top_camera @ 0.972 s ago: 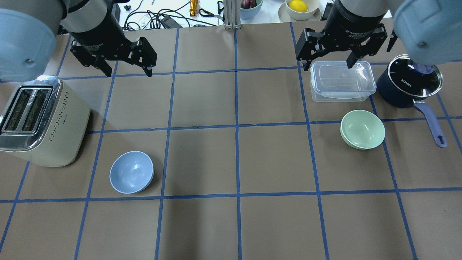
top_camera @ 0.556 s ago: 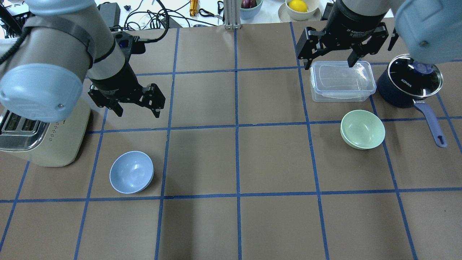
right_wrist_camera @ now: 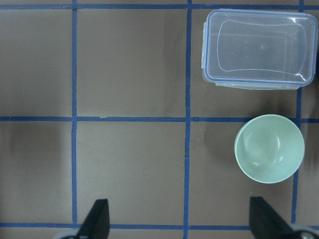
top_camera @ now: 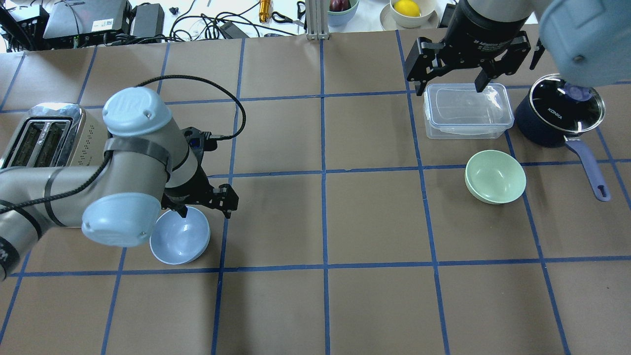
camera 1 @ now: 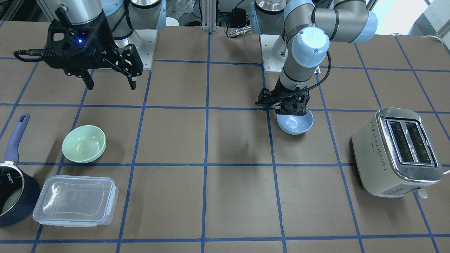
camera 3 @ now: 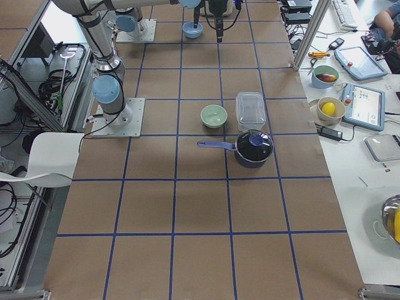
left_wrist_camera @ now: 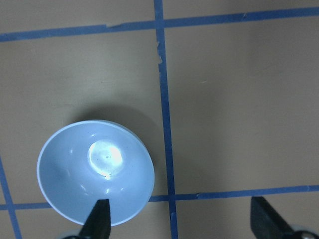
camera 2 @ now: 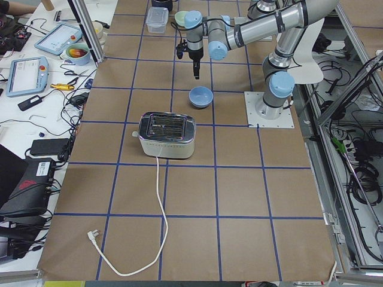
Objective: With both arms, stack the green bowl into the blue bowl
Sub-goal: 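Grasp the light blue bowl's rim with the left gripper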
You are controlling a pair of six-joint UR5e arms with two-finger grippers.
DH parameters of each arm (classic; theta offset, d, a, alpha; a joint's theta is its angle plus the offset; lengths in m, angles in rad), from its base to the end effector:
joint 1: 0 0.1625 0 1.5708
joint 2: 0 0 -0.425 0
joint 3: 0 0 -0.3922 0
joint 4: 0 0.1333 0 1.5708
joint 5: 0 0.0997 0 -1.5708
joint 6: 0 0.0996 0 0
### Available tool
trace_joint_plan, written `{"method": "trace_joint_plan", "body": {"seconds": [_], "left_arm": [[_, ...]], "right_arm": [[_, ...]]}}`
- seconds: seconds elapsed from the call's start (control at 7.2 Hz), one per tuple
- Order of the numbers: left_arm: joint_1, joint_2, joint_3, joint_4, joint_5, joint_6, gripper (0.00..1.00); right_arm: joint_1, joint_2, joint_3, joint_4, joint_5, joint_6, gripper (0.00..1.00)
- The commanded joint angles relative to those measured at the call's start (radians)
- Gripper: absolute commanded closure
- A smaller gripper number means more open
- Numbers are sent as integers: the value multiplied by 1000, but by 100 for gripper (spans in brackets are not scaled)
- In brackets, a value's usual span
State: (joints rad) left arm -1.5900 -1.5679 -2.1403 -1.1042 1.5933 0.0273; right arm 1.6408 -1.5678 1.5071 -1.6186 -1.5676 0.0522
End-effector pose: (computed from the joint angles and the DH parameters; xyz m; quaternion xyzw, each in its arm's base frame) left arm -0.1391 -0.4163 0.2679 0.0238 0.9984 0.0500 0.0110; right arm 0.1685 -0.4921 0.5231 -0.0090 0.9985 -0.0540 0.0049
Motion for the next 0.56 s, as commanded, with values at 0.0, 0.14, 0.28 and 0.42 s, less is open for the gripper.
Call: {"method": "trace_joint_plan", "body": {"seconds": [0.0,0.14,0.28,0.42], "left_arm": [[18,-30,-177,264,4,6,0],[22,-40,-193,289,16,5,6],[21,-50,-194,305,55,2,52],[21,-58,-207,303,65,-12,82]], "right_arm": [[1,0,4,0,0,0,0],[1,0,4,2,0,0,0],[1,-1,4,2,-5,0,0],[1,0,4,2,-5,0,0]]}}
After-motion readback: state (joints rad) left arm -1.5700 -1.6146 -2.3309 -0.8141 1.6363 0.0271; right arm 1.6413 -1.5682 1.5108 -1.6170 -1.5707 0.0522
